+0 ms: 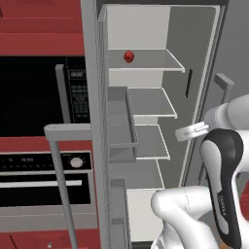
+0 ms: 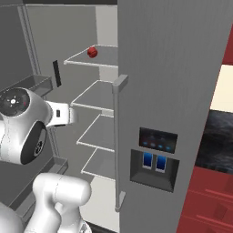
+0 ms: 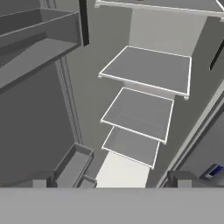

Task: Place one bell pepper and one fish in each tupperware on the nearby counter, to pack two identical lunches.

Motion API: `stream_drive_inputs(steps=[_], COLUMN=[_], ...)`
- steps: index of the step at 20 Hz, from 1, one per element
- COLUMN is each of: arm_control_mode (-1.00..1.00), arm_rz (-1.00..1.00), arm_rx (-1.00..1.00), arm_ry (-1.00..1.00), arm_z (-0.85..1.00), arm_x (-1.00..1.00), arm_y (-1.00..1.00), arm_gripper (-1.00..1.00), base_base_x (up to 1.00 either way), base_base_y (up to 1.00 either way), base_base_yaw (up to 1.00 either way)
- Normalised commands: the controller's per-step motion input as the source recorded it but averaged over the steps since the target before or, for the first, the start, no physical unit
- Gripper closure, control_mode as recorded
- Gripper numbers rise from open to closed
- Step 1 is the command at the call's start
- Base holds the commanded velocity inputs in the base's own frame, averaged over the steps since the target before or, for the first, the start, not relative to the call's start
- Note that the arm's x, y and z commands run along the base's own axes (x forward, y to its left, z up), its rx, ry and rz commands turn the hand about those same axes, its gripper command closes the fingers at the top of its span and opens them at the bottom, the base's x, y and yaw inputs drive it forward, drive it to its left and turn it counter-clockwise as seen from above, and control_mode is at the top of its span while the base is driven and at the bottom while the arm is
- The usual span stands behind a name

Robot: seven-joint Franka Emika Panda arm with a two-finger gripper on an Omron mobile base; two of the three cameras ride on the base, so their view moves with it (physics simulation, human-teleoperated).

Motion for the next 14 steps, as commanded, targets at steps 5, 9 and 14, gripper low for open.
stream_drive_inputs(steps=[5, 9, 14], arm_control_mode=[-1.00, -1.00, -1.00], arm_rz=[0.00, 0.00, 0.00], arm_rx=[0.00, 0.00, 0.00], arm_ry=[-0.05, 0.00, 0.00], arm_z=[0.65, 0.09, 0.02], arm_x=[0.32, 0.38, 0.56], arm_y=[0.03, 0.00, 0.02], arm_gripper=[-1.00, -1.00, -1.00], base_base_x=[0.00, 0.00, 0.00], base_base_y=[0.00, 0.00, 0.00], base_base_yaw=[0.00, 0.00, 0.00])
